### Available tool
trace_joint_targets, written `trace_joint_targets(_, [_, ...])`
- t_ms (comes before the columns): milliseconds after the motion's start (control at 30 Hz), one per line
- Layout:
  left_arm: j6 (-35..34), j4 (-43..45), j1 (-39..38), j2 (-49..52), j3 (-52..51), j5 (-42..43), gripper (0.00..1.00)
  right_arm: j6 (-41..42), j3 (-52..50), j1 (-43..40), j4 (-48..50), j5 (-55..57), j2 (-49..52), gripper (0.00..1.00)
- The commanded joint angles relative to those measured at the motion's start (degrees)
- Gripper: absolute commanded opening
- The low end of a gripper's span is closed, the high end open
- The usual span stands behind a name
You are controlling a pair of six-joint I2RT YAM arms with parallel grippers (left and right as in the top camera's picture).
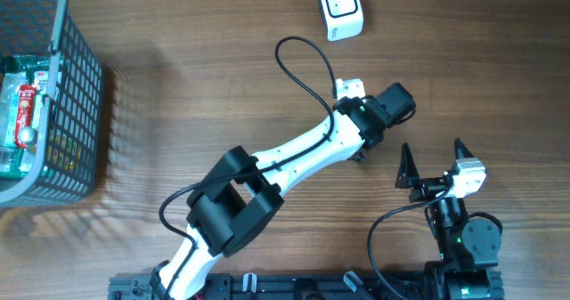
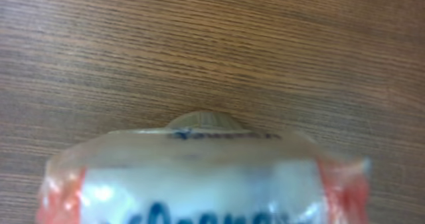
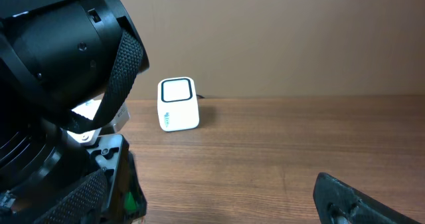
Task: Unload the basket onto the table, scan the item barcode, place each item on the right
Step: 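Carry the tissue pack with the left gripper toward the white scanner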
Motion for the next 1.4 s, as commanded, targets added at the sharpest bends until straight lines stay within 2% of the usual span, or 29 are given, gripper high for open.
trace_joint_targets(0, [-0.4,-0.6,-0.1,-0.3,0.5,0.0,0.95,-0.5,-0.1,-0.3,0.1,0.6,-0.4,1.0])
trace_joint_targets(33, [-0.4,-1.1,-0.1,-0.3,0.5,0.1,1.0,-0.5,-0.1,-0.3,0.1,0.6,-0.4,1.0])
trace_joint_targets(67, [0.6,-1.1,0.0,-0.7,0.5,0.2,1.0,-0.5,-0.1,-0.3,0.1,0.6,-0.4,1.0])
trace_joint_targets(133, [10.6,-1.1,0.1,-2.5,0.9,-0.1,1.0,-0.5,-0.1,-0.3,0.1,0.6,-0.4,1.0])
trace_joint_targets(167, [12.0,-1.1,0.2,-3.3,1.3,-1.1,1.0,-0.5,-0.1,-0.3,0.1,0.6,-0.4,1.0])
trace_joint_targets(367, [13.1,-0.9,0.0,-4.0,1.4,0.0,0.75,-0.5,-0.1,-0.3,0.1,0.6,-0.4,1.0])
trace_joint_targets(533, [13.1,-0.9,-0.1,-3.6,0.4,2.7,0.73,-0.5,-0.1,-0.3,0.1,0.6,-0.4,1.0])
trace_joint_targets(567, [13.1,-0.9,-0.1,-3.1,0.3,2.8,0.64,-0.5,-0.1,-0.3,0.1,0.6,-0.4,1.0])
trace_joint_targets(600, [13.1,-0.9,-0.2,-2.7,0.3,2.9,0.63,-0.5,-0.1,-0.3,0.1,0.6,-0.4,1.0])
trace_joint_targets(633, [12.9,-0.9,-0.3,-2.7,0.3,2.9,0.55,-0.5,-0.1,-0.3,0.1,0.6,-0.4,1.0])
trace_joint_targets(733, [12.9,-0.3,-1.0,-2.7,0.3,3.6,0.41,-0.5,-0.1,-0.3,0.1,0.6,-0.4,1.0])
trace_joint_targets(767, [12.9,-0.3,-1.3,-2.7,0.3,4.3,0.4,-0.5,-0.1,-0.3,0.1,0.6,-0.4,1.0])
trace_joint_targets(833, [8.6,-0.3,-2.4,-2.7,0.3,5.1,0.41,-0.5,-0.1,-0.3,0.1,0.6,-0.4,1.0])
trace_joint_targets(967, [6.8,-0.2,-3.4,-2.7,0.3,5.1,0.54,-0.5,-0.1,-0.3,0.1,0.6,-0.4,1.0])
trace_joint_targets(1033, [6.9,0.0,-3.1,-3.1,0.6,4.8,0.65,-0.5,-0.1,-0.3,0.1,0.6,-0.4,1.0])
trace_joint_targets(1067, [8.9,0.0,-2.5,-4.1,1.1,4.8,0.8,-0.5,-0.1,-0.3,0.1,0.6,-0.4,1.0])
trace_joint_targets(1100, [10.1,-0.1,-1.9,-5.4,1.6,4.8,0.85,-0.5,-0.1,-0.3,0.1,0.6,-0.4,1.0])
trace_joint_targets(1133, [10.1,0.0,-1.4,-6.9,1.7,4.9,1.0,-0.5,-0.1,-0.3,0.1,0.6,-0.4,1.0])
trace_joint_targets(1267, [10.1,-0.1,-0.7,-9.7,1.7,4.9,1.0,-0.5,-0.1,-0.3,0.1,0.6,-0.4,1.0])
trace_joint_targets(1333, [10.1,-0.3,-0.7,-9.5,1.6,4.9,0.79,-0.5,-0.1,-0.3,0.1,0.6,-0.4,1.0])
trace_joint_targets(1367, [10.1,-0.3,-0.7,-9.5,1.5,4.9,0.74,-0.5,-0.1,-0.3,0.1,0.6,-0.4,1.0])
